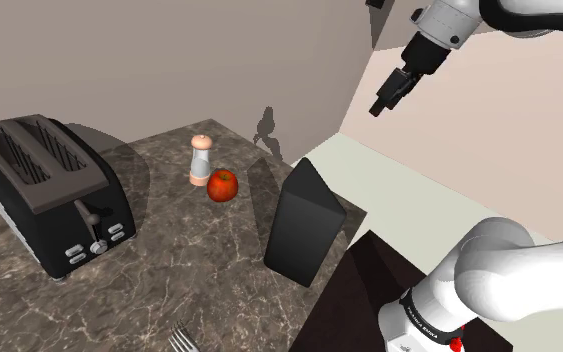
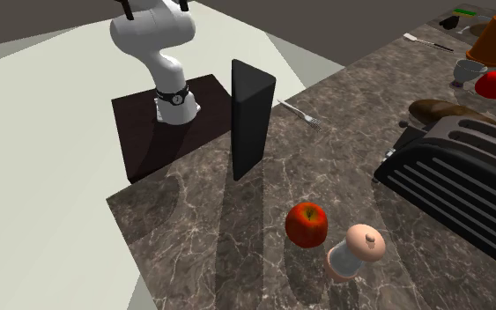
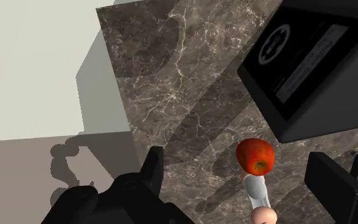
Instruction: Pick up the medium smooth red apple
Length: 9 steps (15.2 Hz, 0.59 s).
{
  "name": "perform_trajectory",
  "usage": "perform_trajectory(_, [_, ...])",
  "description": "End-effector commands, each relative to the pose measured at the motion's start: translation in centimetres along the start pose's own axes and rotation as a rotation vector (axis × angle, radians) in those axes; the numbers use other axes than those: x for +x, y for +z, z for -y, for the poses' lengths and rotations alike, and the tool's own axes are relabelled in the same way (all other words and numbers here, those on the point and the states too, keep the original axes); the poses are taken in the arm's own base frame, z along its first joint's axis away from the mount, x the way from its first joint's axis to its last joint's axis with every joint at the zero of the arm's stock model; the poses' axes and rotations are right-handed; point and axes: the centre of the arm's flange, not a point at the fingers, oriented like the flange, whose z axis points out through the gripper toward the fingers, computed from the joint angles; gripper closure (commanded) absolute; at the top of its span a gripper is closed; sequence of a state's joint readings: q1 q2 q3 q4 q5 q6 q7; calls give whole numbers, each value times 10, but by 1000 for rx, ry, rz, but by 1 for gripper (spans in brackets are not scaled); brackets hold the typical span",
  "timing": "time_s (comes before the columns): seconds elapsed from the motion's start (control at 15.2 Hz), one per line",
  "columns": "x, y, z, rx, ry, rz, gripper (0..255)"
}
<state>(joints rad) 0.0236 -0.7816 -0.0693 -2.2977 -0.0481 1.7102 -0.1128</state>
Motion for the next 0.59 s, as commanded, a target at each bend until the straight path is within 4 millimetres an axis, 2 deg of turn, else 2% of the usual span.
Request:
perform_trajectory(0.0, [0, 0, 0, 0, 0, 0, 0])
perform_trajectory(0.53, [76, 78, 1, 28, -223, 29, 0])
